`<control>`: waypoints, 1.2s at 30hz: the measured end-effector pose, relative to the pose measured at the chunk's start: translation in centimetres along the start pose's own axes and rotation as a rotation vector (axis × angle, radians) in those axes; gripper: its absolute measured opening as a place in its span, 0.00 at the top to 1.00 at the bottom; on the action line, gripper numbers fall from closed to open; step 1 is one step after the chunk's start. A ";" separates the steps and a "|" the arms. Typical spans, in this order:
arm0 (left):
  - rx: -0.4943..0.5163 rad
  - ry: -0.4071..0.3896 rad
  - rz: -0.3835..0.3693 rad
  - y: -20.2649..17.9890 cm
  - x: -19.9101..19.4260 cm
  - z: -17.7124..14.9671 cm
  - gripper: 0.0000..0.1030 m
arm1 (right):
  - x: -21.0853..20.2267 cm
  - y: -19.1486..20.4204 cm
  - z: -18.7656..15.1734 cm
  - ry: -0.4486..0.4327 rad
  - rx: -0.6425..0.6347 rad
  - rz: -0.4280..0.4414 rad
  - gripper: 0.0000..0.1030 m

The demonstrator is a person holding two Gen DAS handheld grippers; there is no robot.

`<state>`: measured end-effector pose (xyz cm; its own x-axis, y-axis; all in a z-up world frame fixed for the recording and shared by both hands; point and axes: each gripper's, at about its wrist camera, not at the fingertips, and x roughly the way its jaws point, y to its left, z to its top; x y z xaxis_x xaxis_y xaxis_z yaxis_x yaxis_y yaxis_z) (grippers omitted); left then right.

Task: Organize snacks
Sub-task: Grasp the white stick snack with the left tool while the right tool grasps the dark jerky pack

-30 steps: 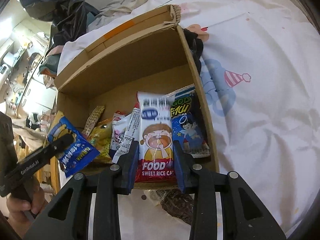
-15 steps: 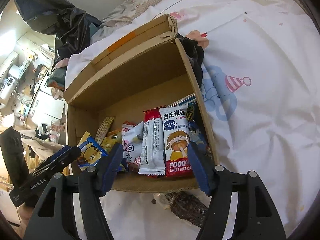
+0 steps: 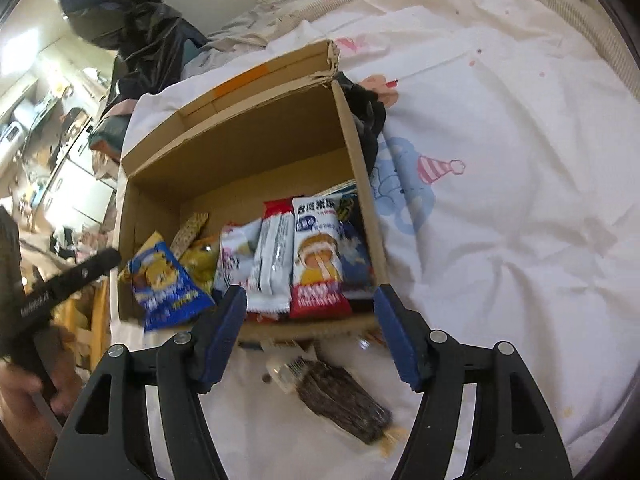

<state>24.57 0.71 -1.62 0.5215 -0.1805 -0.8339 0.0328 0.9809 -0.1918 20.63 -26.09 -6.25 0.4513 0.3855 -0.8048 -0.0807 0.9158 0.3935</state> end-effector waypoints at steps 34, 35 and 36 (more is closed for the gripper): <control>-0.276 0.069 -0.026 5.5 -4.6 -6.8 0.19 | 13.2 10.5 -6.1 0.507 -0.312 0.139 0.55; -0.272 0.073 -0.026 5.3 -4.5 -6.7 0.18 | 13.1 11.4 -7.0 0.523 -0.353 0.154 0.55; -0.264 0.079 -0.023 5.1 -4.3 -6.7 0.18 | 12.9 12.0 -7.6 0.539 -0.381 0.172 0.55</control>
<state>16.74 5.98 -2.46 0.4548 -0.2177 -0.8636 -0.1851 0.9254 -0.3308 18.70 -9.27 -15.29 -0.0936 0.4409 -0.8927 -0.4639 0.7740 0.4309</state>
